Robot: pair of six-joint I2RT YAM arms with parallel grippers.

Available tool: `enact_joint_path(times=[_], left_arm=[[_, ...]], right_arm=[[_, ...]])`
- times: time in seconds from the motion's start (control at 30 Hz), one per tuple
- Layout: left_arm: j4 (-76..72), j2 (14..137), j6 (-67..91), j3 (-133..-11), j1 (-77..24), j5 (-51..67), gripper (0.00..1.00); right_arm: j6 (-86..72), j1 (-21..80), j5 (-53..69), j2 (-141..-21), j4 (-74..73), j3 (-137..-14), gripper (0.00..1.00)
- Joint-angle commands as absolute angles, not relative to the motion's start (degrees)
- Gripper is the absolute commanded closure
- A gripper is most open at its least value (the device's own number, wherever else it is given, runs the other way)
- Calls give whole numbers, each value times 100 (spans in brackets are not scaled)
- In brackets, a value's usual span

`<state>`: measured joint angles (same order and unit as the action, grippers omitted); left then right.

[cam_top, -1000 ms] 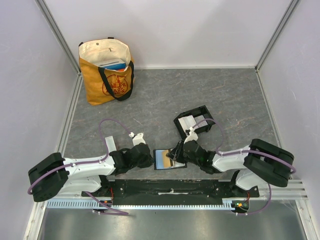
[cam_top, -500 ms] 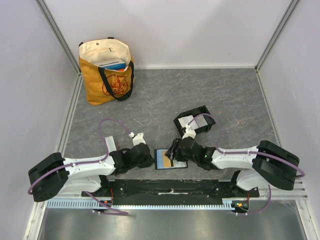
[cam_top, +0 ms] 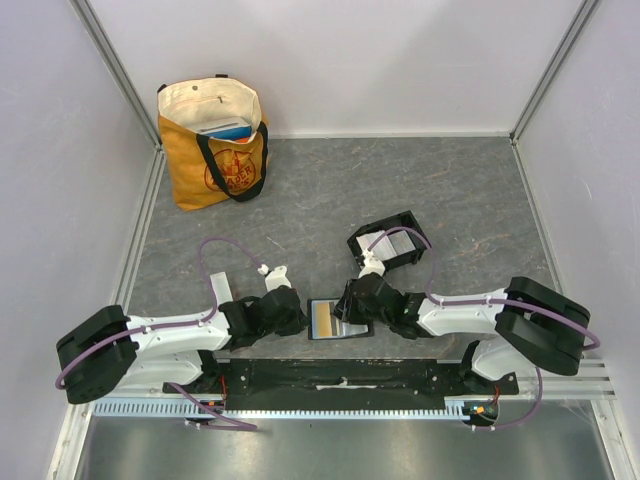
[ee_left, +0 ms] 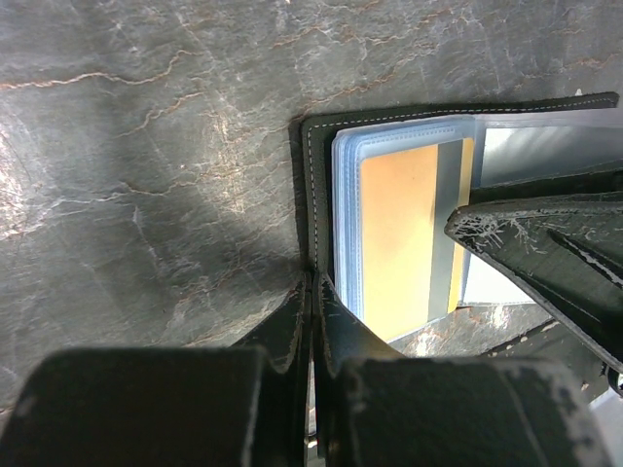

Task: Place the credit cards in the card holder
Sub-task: Insert the credit card into the card holder.

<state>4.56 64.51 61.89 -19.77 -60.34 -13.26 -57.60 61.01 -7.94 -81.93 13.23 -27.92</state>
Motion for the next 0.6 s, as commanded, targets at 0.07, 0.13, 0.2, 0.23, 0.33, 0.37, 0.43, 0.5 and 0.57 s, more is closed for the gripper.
enact_joint_path(times=[0.07,0.13,0.2,0.23,0.33,0.37,0.43,0.5,0.57], left_arm=[[387,6434,5994,-2048,-5985,-1380,98],[395,6407,5994,-2065,-5985,-1389,98],[413,6381,5985,-2074,-5985,-1397,98],[422,6372,5985,-2074,-5977,-1397,98],[439,6311,5968,-2074,-5959,-1415,98],[448,6302,5950,-2074,-5968,-1424,98],[466,6276,5898,-2092,-5968,-1424,98],[606,6223,5828,-2162,-5959,-1476,96],[746,6109,5775,-2223,-5959,-1546,95]], right_arm=[[-5705,6152,-641,-8166,1574,-2997,72],[-5538,6135,-729,-7981,1425,-3041,68],[-5310,6100,-895,-7744,1048,-3190,56],[-5152,6065,-1001,-7621,820,-3277,52],[-4686,5854,-1248,-7173,256,-3506,40],[-4554,5740,-1257,-7024,124,-3550,37],[-4273,5486,-1274,-6786,-235,-3699,32],[-4018,5187,-1301,-6593,-578,-3814,29],[-3719,4897,-1388,-6434,-886,-3928,25]])
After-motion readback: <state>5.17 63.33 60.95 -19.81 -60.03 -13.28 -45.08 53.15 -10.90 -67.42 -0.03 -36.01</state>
